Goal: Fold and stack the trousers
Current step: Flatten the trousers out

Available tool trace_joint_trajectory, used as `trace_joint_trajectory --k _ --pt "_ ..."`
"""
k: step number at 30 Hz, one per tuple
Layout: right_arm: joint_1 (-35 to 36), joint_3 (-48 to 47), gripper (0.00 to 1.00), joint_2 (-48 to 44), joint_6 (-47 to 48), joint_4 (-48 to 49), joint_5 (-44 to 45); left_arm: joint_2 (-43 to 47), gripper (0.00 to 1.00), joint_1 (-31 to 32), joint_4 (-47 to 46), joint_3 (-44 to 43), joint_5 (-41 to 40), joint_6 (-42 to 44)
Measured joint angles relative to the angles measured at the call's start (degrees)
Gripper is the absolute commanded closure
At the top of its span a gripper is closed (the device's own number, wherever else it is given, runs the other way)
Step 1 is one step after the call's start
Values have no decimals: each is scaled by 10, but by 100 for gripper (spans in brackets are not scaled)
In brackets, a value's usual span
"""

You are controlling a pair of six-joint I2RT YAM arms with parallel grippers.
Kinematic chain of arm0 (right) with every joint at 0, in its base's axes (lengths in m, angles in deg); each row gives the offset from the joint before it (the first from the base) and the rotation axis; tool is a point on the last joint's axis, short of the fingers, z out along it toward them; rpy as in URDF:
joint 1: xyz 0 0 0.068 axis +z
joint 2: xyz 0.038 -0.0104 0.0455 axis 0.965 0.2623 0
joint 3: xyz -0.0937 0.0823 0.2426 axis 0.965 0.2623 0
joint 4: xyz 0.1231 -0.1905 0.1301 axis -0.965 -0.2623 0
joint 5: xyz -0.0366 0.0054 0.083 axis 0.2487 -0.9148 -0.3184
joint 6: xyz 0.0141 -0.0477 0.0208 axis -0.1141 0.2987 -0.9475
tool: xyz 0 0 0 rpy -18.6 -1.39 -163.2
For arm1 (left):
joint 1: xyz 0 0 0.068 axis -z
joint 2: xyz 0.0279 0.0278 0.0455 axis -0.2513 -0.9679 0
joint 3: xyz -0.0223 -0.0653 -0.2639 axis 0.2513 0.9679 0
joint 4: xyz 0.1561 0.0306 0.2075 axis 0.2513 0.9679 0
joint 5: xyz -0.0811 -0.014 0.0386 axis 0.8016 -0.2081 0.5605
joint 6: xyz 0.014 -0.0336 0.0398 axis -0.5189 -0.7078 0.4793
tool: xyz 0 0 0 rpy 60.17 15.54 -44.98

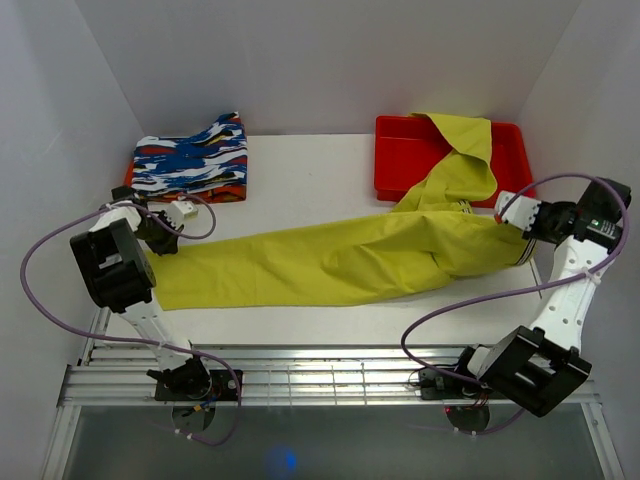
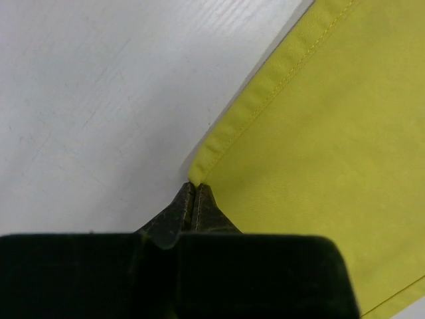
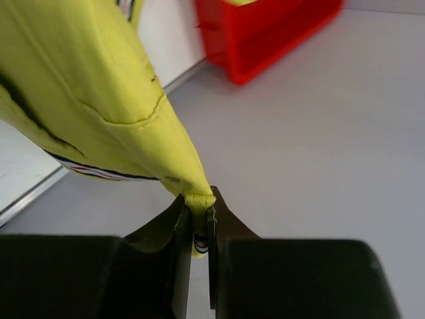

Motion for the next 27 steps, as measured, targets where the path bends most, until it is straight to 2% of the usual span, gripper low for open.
trace_joint_trajectory --k 4,7,11,14,16,22,27 --pt "40 -166 92 34 -104 -1 -43 1 100 -27 0 -7 31 -51" --pt "103 -299 92 66 -193 16 -60 10 100 -48 -2 -15 61 -87" --pt "256 -340 92 63 -259 60 -44 35 100 -73 -3 -40 97 -135" --pt "397 -343 92 63 -284 90 -2 56 100 -94 -9 -69 130 -183" --pt "459 -358 92 75 -288 95 30 66 100 -109 -17 -87 150 -216" --pt "557 -457 92 156 -283 179 133 73 100 -162 -61 -123 182 -302" --pt "614 -475 92 187 -247 275 193 73 100 -188 -83 -128 193 -352"
